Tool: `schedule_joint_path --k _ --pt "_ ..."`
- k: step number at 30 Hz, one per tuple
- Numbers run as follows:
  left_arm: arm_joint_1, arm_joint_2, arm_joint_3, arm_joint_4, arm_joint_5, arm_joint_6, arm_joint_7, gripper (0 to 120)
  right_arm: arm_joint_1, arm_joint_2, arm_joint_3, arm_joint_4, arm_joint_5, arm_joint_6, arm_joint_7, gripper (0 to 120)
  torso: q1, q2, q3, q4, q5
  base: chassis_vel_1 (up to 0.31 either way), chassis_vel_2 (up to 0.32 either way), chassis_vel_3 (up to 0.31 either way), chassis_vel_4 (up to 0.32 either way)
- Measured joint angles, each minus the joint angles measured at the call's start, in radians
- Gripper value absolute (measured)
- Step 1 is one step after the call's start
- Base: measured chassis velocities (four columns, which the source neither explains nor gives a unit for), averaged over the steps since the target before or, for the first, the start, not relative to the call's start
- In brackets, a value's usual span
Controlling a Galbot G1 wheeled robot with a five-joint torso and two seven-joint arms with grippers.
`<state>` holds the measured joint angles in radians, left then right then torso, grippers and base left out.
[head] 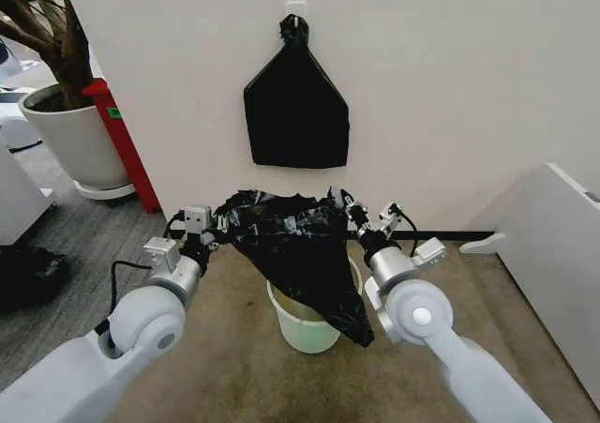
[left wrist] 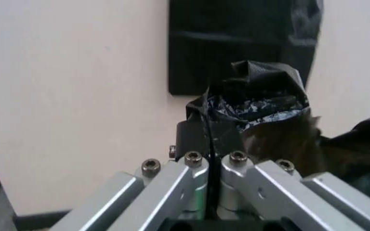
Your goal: Place the garbage bag over the trash bin.
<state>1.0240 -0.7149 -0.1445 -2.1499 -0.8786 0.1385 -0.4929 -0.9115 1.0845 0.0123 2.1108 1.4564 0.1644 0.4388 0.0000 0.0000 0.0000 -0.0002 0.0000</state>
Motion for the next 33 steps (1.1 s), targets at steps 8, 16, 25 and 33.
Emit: schedule_joint_path --k 8,16,25,33 --pt "0.011 0.053 -0.074 -0.029 -0.012 -0.021 -0.012 0 0.163 0.064 -0.073 -0.128 -0.003 -0.044 -0.071 0 0.0 0.0 0.0 0.0005 0.0 0.0 0.0 0.0 0.0" --pt "-0.045 0.084 -0.083 -0.023 -0.022 -0.025 -0.011 0 0.22 0.206 -0.094 -0.225 -0.051 -0.043 -0.09 0 0.0 0.0 0.0 0.0004 -0.0001 0.0 0.0 0.0 0.0" --pt "-0.051 0.08 -0.069 -0.02 -0.029 -0.023 -0.008 0 0.185 0.167 -0.066 -0.214 -0.073 -0.037 -0.105 0 0.0 0.0 0.0 0.0002 0.0001 0.0 0.0 0.0 0.0" --pt "-0.04 0.061 -0.035 -0.031 -0.028 -0.016 0.006 0 0.079 -0.006 -0.011 -0.068 -0.018 -0.031 -0.052 0 0.0 0.0 0.0 -0.0001 0.0002 0.0 0.0 0.0 0.0"
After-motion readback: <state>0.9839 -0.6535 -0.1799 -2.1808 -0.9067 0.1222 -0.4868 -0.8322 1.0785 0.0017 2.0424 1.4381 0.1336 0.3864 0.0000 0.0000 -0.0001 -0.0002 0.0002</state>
